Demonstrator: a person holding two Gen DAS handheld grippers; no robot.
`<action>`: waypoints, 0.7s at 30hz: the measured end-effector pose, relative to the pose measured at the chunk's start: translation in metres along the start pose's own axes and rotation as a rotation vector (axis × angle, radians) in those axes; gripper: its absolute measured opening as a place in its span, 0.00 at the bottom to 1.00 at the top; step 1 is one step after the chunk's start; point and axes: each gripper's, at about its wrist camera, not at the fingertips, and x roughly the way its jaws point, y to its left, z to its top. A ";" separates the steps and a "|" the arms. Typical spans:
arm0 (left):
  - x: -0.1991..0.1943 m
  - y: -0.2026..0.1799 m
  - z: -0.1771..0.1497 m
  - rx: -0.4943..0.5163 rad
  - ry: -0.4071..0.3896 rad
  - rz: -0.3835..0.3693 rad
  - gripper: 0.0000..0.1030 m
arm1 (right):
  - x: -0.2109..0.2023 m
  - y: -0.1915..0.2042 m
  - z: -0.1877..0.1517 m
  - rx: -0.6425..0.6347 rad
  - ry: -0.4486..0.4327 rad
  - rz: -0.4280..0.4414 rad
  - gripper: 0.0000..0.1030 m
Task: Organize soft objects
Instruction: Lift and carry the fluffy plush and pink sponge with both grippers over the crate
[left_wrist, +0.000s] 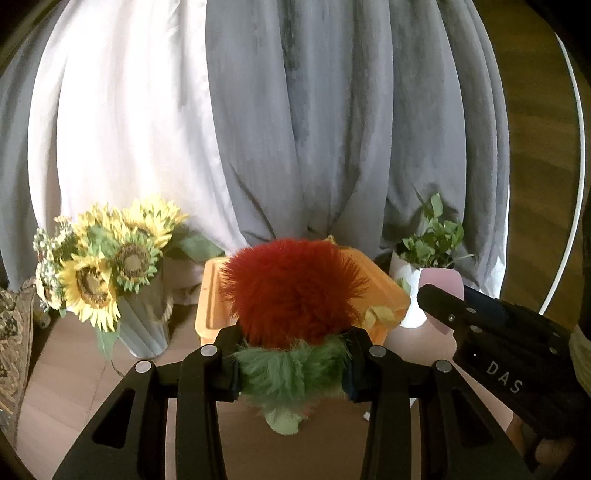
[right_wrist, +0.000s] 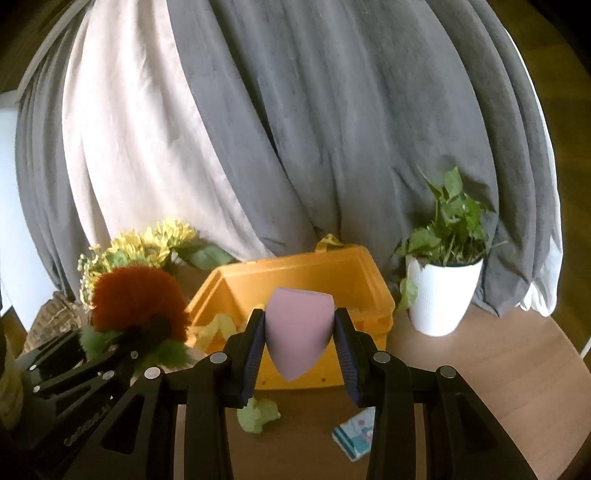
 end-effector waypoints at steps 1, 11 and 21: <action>0.001 0.000 0.003 0.002 -0.007 0.003 0.38 | 0.001 0.000 0.003 -0.001 -0.005 0.004 0.37; 0.008 -0.005 0.028 0.025 -0.071 0.012 0.38 | 0.008 -0.001 0.023 0.000 -0.063 0.024 0.37; 0.027 -0.003 0.046 0.037 -0.101 0.014 0.38 | 0.024 -0.002 0.042 -0.004 -0.096 0.017 0.37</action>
